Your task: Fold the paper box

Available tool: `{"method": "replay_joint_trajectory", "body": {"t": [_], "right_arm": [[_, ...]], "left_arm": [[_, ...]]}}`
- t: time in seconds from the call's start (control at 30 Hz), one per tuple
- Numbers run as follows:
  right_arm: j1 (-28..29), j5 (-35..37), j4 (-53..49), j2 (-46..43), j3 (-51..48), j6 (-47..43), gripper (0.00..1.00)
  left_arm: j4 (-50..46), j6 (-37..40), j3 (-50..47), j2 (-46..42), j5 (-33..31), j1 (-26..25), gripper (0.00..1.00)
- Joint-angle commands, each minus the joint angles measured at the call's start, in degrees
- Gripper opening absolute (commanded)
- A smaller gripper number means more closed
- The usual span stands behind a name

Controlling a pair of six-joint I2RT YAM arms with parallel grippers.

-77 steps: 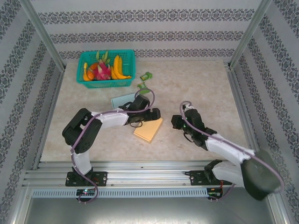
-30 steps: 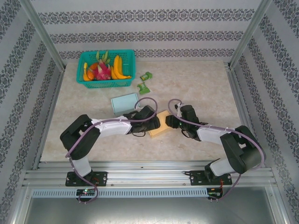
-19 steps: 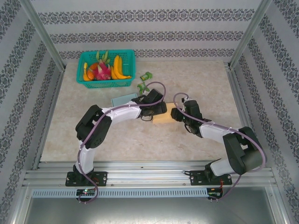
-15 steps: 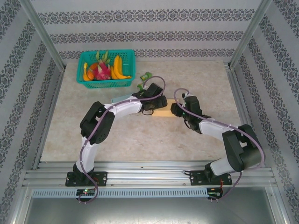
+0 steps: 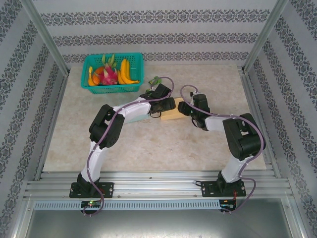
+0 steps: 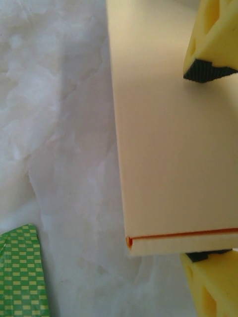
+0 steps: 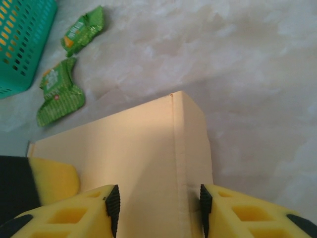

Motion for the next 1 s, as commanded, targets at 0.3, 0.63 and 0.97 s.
{"method": "replay_joint_trajectory", "body": {"t": [0.3, 0.63, 0.97], "right_arm": [[0.5, -4.6, 5.7, -4.7, -6.6, 1.7, 0.53], [0.5, -4.4, 3.3, -11.1, -10.5, 0.7, 0.55], [-0.5, -2.0, -5.8, -22.9, -10.8, -1.4, 0.57]], "left_arm": [[-1.7, 0.4, -2.2, -2.5, -1.6, 1.1, 0.92], [-0.6, -0.7, -10.7, -9.0, -3.8, 1.1, 0.93], [-1.2, -0.7, -13.9, -15.0, -1.4, 0.9, 0.95]]}}
